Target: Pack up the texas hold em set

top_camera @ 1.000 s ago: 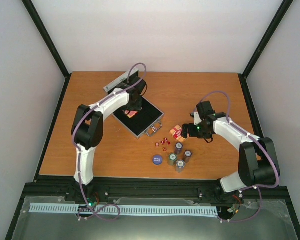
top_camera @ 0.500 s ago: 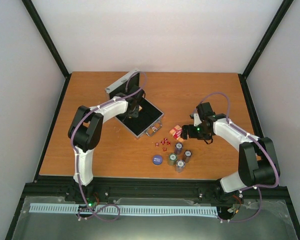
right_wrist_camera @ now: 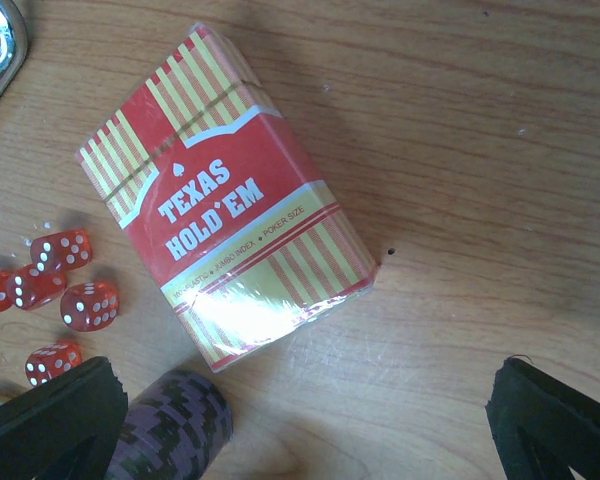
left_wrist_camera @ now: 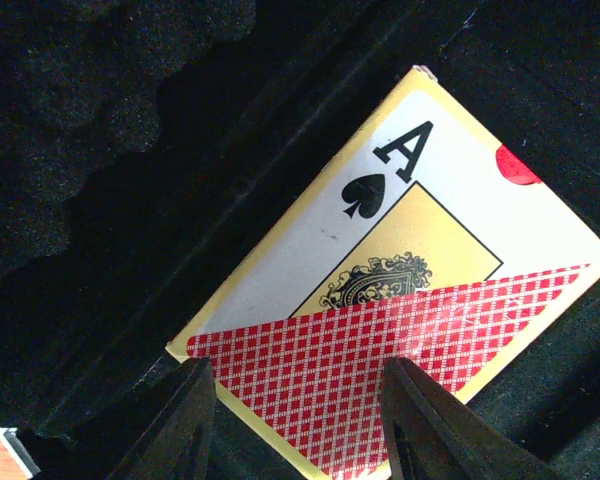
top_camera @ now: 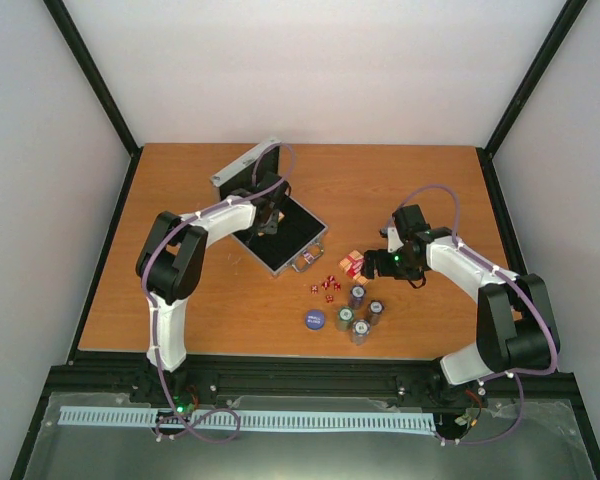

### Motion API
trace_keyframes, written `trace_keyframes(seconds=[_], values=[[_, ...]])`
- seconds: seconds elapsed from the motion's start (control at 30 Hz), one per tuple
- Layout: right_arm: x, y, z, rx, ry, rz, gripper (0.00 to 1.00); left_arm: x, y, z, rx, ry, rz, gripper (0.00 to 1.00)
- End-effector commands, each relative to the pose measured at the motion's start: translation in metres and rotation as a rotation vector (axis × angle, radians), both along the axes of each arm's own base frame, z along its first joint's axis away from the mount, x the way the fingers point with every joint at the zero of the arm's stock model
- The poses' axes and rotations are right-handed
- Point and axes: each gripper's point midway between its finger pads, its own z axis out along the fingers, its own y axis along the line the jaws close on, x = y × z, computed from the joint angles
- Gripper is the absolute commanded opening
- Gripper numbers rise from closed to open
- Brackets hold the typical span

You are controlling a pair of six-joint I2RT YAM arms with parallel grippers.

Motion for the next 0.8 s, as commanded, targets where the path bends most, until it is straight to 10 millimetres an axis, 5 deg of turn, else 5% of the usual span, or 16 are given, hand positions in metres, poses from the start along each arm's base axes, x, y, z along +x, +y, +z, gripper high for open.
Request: trace_keyframes(seconds=[0.0, 0.43, 0.57, 0.77], values=[[-0.001, 0.003, -0.002, 0.005, 0.009, 0.006, 1.0, 0.005, 0.0, -0.021, -0.005, -0.003, -0.003, 0.48], [-0.003, 0.003, -0.004, 0.004, 0.021, 0.003, 1.0, -0.008, -0.014, -0.065, -0.097, 0.091, -0.029, 0.49], [-0.003, 0.003, -0.003, 0.008, 0.02, 0.005, 1.0, -0.009, -0.008, -0.054, -0.079, 0.077, -0.022, 0.52], [-0.002, 0.004, -0.003, 0.015, 0.015, 0.004, 1.0, -0.003, -0.003, -0.012, -0.036, 0.017, -0.048, 0.59]])
